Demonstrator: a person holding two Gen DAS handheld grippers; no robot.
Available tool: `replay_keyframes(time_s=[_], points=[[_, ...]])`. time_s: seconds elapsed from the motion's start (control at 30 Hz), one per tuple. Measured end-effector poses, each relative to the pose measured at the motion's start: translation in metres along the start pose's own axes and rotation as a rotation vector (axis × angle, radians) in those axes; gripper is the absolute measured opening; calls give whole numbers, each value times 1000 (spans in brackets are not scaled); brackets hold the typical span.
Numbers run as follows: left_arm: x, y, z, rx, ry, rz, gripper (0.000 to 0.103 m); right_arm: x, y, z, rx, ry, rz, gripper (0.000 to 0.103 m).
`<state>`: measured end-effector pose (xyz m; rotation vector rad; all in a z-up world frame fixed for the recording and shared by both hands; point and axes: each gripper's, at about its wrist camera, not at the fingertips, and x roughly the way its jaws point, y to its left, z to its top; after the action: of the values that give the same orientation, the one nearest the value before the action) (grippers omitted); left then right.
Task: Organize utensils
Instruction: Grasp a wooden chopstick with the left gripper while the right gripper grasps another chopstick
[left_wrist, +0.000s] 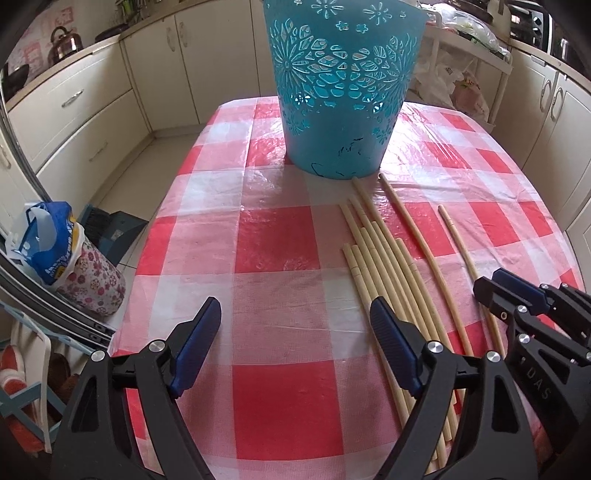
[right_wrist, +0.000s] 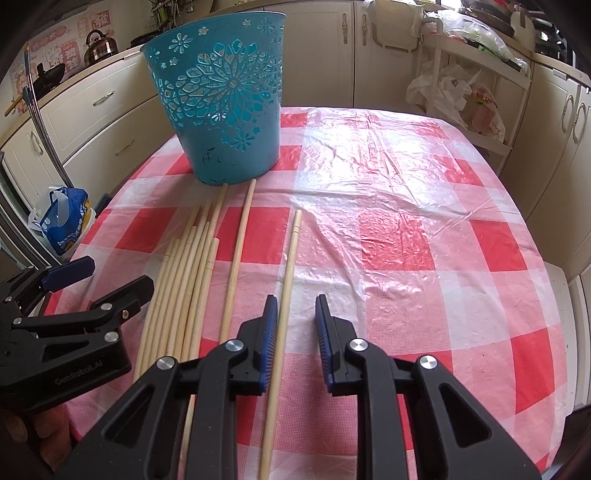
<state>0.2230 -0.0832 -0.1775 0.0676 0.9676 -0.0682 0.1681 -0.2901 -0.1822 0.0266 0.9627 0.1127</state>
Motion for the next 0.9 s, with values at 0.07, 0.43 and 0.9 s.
replay_keyframes(time_s=[0.07, 0.43, 0.9], points=[[0, -3, 1, 6, 0, -2, 79, 0, 0, 0, -1, 0, 0, 22], [6, -10, 3, 22, 12, 12, 68, 1, 0, 1, 3, -1, 5, 22], [14, -7, 19, 390, 0, -264, 35, 0, -7, 1, 23, 0, 18, 22]])
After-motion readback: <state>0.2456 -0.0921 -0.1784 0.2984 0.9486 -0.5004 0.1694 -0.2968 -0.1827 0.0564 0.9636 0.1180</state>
